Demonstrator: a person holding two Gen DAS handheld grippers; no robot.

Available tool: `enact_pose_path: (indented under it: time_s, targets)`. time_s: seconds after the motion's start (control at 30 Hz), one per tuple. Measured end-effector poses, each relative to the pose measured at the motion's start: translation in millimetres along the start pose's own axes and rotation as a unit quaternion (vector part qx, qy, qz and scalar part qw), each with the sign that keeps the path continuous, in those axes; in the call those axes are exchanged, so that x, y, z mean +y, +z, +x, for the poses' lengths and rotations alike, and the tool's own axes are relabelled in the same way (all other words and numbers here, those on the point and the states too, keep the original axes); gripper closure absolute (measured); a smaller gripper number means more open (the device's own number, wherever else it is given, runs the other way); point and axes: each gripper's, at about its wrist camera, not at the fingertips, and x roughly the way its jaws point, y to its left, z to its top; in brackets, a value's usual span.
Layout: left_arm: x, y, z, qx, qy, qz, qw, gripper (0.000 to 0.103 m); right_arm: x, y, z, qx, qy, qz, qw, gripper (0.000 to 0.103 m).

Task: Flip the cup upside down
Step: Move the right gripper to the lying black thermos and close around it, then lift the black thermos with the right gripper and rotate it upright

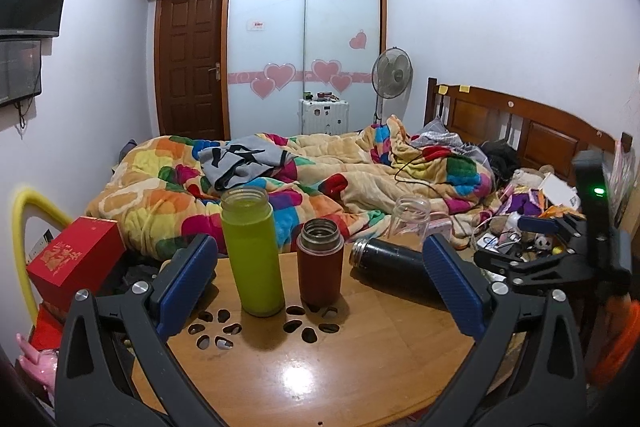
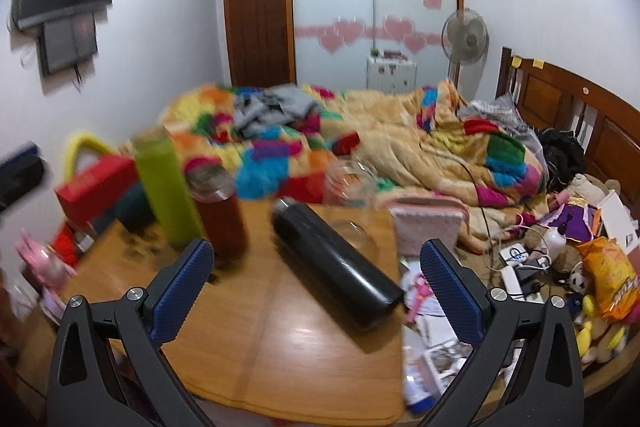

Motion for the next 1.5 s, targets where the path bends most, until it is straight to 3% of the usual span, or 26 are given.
enact_pose_path:
  time_s: [0.3,0.4,0.57,0.6,0.93,1.3,1.5]
  targets:
    - [4.5,-33.8,32.3,0.001,-0.007,-0.016,0.9998,0.000,-32.3,-19.4,94.0,0.120,0.059,-0.040,0.990,0.002]
    - [6.6,-43.2,38.6,0.000,-0.007,-0.022,0.9997,0.000,-36.0,-25.1,118.6,0.158,0.058,-0.053,0.984,0.003]
    - [7.0,-59.8,50.1,0.004,-0.005,-0.011,0.9999,0.000,-36.3,-34.3,142.6,0.204,0.077,-0.073,0.973,0.018]
    - [7.4,-62.5,51.8,0.004,-0.004,-0.011,0.9999,0.000,-35.3,-35.7,143.9,0.206,0.076,-0.082,0.972,0.026]
    - [1.4,-80.4,63.1,0.015,0.008,0.014,0.9998,0.000,-12.4,-41.9,126.9,0.230,0.095,-0.139,0.959,0.041]
    - [-7.7,-112.6,65.7,0.033,-0.010,0.042,0.9985,0.000,3.9,-50.9,62.5,0.219,0.106,-0.075,0.967,0.042]
    - [-31.5,-130.8,67.2,0.038,-0.027,0.095,0.9944,0.000,22.1,-36.2,34.4,0.223,0.126,-0.095,0.962,0.042]
